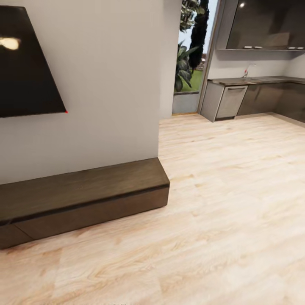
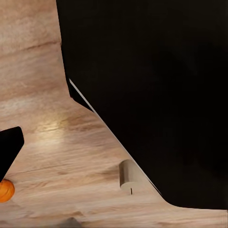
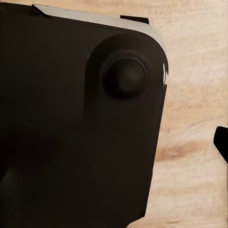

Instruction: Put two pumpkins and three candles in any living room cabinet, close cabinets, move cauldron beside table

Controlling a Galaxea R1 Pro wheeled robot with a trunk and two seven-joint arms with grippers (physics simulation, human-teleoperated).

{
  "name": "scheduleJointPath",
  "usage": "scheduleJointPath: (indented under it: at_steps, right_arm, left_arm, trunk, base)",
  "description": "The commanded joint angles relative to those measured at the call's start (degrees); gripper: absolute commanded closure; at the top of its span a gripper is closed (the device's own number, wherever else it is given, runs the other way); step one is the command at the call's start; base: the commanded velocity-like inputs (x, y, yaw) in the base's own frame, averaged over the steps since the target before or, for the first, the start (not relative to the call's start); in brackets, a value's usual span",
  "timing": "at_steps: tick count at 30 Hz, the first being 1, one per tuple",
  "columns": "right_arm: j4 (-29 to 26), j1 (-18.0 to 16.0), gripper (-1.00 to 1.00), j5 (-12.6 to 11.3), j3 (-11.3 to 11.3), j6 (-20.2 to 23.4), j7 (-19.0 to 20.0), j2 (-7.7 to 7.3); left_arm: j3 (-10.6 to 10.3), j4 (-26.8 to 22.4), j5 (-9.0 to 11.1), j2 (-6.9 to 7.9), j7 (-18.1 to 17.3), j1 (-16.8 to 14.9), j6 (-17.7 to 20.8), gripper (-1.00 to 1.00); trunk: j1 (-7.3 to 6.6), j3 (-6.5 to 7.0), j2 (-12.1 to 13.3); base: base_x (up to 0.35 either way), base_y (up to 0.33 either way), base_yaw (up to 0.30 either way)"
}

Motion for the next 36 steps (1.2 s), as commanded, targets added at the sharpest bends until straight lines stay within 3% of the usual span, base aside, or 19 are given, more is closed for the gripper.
scheduleJointPath:
  at_steps: [1,36]
  right_arm:
    - [0.0,-0.02,-1.0,0.0,0.0,0.0,0.0,0.0]
    - [0.0,-0.02,-1.0,0.0,0.0,0.0,0.0,-0.09]
  left_arm:
    - [0.01,0.0,0.0,0.0,0.0,0.0,0.0,-1.0]
    - [0.02,0.0,0.0,0.0,0.05,0.0,0.0,-1.0]
  trunk:
    - [0.0,0.0,0.0]
    - [0.0,0.0,0.0]
  base:
    - [0.0,0.0,0.289]
    - [0.0,0.0,0.289]
